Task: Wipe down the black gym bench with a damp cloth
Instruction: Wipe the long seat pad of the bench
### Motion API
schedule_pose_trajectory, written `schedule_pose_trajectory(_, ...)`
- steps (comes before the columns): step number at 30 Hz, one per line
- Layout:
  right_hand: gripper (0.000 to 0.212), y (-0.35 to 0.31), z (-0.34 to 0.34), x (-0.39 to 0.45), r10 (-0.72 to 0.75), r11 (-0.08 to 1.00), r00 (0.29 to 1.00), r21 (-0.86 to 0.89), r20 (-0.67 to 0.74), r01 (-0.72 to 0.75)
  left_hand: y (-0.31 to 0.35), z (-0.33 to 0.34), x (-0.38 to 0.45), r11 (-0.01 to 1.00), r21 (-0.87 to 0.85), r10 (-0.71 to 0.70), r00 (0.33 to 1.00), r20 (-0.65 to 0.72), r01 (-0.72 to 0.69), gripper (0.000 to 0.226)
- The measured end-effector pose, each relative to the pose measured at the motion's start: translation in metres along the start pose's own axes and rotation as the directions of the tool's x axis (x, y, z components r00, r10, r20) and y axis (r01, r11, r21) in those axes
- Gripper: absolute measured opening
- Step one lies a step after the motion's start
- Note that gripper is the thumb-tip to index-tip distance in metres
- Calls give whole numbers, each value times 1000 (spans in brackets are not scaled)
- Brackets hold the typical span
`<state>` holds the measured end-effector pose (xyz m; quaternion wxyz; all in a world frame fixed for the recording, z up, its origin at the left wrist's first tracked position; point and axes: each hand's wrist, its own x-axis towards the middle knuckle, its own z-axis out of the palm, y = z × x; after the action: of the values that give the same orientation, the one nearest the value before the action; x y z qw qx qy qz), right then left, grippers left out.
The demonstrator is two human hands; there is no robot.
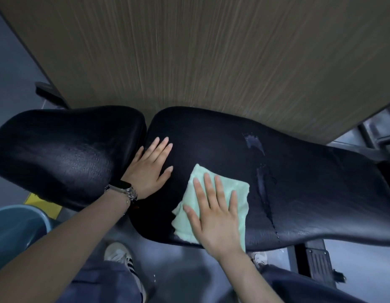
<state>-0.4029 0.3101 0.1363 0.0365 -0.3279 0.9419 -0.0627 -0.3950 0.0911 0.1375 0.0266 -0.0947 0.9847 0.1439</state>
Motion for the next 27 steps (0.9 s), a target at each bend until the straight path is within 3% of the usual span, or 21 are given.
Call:
schedule_pose_trajectory(6, 61, 1, 2, -43, -32, 999, 999, 1, -2, 32, 9, 2, 1, 997, -57, -57, 998, -13, 56, 75)
schedule_pose_trajectory(11, 60, 11, 0, -30, -60, 998, 998, -13, -2, 60, 25, 11, 1, 991, -23, -131, 988, -80, 130, 79)
schedule_pose_trajectory(23, 73, 43, -10, 95, 2, 1000, 999, 19, 41, -3, 35, 17, 10, 998, 14, 58, 994, -96, -57, 68)
schedule_pose_trajectory(27, 63, 47, -15, 134, 39, 998, 996, 45, 86, -43, 42, 20, 13, 998, 26, 59, 990, -130, -57, 64)
